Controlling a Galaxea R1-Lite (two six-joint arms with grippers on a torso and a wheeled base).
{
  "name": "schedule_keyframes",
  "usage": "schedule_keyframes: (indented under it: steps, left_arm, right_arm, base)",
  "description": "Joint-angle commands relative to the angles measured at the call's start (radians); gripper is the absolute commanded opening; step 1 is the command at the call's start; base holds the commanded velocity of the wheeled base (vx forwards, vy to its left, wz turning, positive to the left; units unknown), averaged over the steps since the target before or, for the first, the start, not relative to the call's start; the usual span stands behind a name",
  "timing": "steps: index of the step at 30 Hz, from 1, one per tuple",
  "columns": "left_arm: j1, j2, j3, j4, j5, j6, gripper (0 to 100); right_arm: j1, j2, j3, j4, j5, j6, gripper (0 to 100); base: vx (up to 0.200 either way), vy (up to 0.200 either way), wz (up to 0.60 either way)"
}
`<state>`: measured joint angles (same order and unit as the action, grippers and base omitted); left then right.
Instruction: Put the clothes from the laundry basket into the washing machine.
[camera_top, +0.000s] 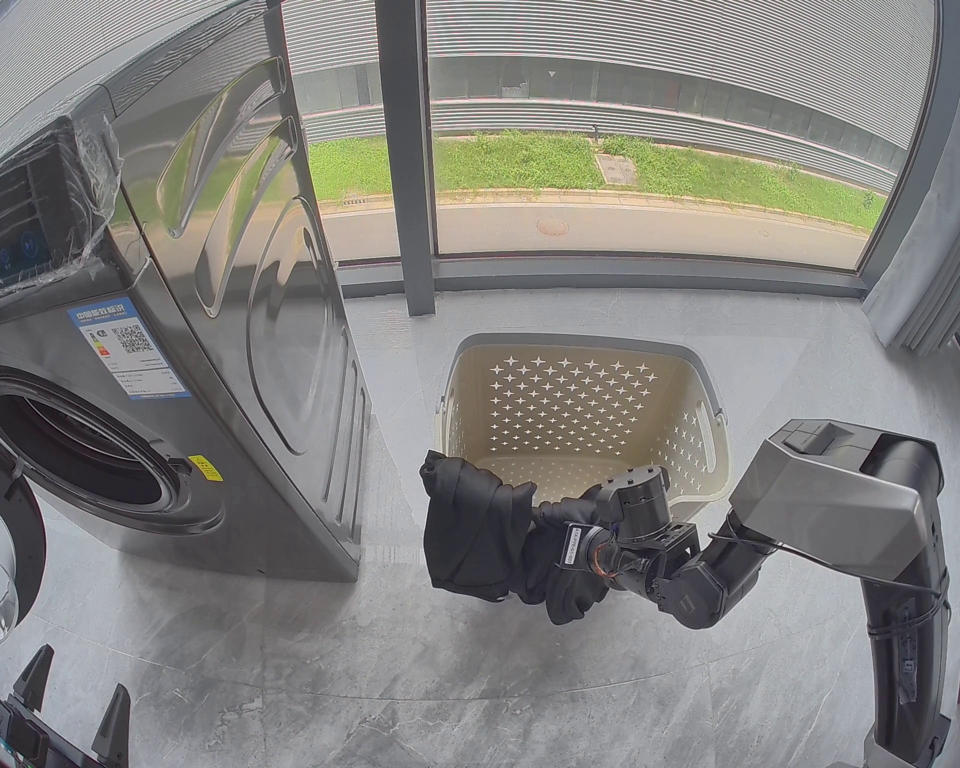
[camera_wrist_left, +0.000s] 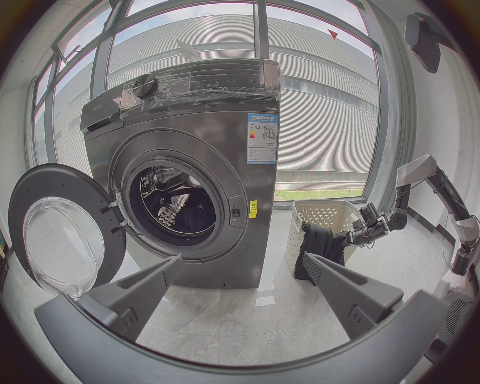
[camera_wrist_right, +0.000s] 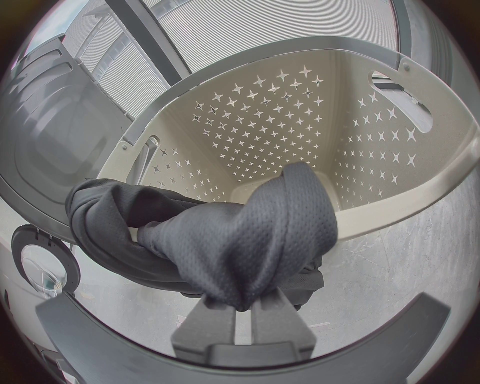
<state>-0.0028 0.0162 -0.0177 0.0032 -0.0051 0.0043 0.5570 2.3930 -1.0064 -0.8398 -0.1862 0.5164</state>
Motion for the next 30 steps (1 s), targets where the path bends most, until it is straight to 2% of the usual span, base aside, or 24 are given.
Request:
schedule_keyframes:
  steps: [1,6,14,25,26,28,30]
  left_arm:
    - [0.0,-0.009,0.016,0.001,0.001,0.0,100]
    - [0.0,-0.009,0.016,0.0,0.001,0.0,100]
    - [0.0,-0.009,0.016,0.001,0.001,0.0,100]
    - [0.0,-0.009,0.016,0.0,0.001,0.0,100]
    - [0.0,-0.009,0.016,0.001,0.001,0.0,100]
    - [0.0,-0.009,0.016,0.001,-0.001,0.0,100]
    - [0.0,-0.009,0.015,0.001,-0.001,0.0,100]
  right_arm:
    - [0.009,-0.075,0.051,-0.001,-0.003,-0.024,0]
    - [0.017,-0.221,0.141,-0.019,-0.003,-0.075,0]
    - [0.055,-0.426,0.239,-0.039,-0.004,-0.075,0]
    - [0.096,-0.62,0.304,-0.074,-0.004,-0.078,0]
    - [0.121,-0.709,0.328,-0.076,0.004,-0.081,0]
    - [0.133,-0.738,0.344,-0.084,0.007,-0.101,0]
    - [0.142,-0.768,0.374,-0.147,0.014,-0.147,0]
  base:
    - [0.0,0.0,0.0]
    - [0.0,0.0,0.0]
    - [0.0,0.0,0.0]
    - [0.0,0.0,0.0]
    - [0.0,0.0,0.0]
    - [0.0,0.0,0.0]
    - [0.0,0.0,0.0]
